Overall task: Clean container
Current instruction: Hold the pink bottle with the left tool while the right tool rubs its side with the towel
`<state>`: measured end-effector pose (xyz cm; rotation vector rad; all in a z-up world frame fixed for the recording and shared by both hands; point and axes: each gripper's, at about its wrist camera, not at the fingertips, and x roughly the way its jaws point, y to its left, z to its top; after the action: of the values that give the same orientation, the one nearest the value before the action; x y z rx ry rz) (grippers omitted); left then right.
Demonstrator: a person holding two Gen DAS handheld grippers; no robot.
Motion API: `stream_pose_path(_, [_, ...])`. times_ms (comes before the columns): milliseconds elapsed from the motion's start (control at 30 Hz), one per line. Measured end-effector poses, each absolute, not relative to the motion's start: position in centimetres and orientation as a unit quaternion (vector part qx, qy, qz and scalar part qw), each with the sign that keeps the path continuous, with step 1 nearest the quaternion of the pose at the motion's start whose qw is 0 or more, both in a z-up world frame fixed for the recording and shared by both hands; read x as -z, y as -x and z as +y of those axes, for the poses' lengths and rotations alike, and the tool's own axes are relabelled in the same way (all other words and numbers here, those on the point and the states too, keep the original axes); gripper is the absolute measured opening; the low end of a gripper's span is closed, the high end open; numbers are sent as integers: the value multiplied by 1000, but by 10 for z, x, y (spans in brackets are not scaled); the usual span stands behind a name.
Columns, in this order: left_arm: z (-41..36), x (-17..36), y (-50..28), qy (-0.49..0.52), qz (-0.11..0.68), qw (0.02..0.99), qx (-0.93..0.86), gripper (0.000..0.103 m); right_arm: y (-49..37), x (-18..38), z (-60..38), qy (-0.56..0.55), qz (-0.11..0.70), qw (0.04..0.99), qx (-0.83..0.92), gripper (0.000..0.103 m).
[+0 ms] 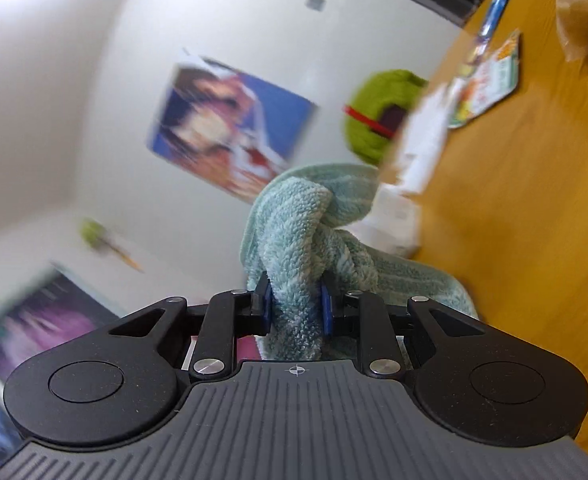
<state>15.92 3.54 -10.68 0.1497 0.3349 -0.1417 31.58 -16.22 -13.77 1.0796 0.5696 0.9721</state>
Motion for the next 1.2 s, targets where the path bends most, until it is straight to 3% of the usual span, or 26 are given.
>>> stream_pose_path(100, [34, 107, -160, -77, 166, 981, 71, 72, -323, 145, -157, -488, 294, 687, -451, 25])
stream_pose_path(300, [35, 108, -161, -76, 166, 981, 72, 72, -337, 159, -125, -348, 427, 760, -346, 25])
stream_pose_path(367, [35, 108, -161, -76, 166, 981, 71, 72, -335, 156, -128, -356, 414, 760, -352, 25])
stream_pose_path(533, [34, 108, -159, -77, 165, 981, 70, 72, -323, 139, -157, -472, 286, 703, -449, 25])
stream_pose_path(633, [33, 108, -159, -79, 165, 981, 69, 72, -329, 146, -150, -475, 321, 691, -440, 25])
stream_pose_path(800, [33, 108, -160, -80, 166, 981, 69, 72, -340, 161, -126, -379, 428, 741, -352, 26])
stream_pose_path(900, [35, 108, -160, -67, 174, 980, 64, 75, -339, 157, -122, -358, 423, 756, -348, 26])
stream_pose_path(967, [35, 109, -156, -51, 182, 981, 47, 87, -338, 154, -122, -359, 412, 762, -348, 26])
stream_pose_path(1200, [13, 103, -131, -52, 166, 985, 15, 83, -332, 140, -138, -397, 320, 782, -358, 27])
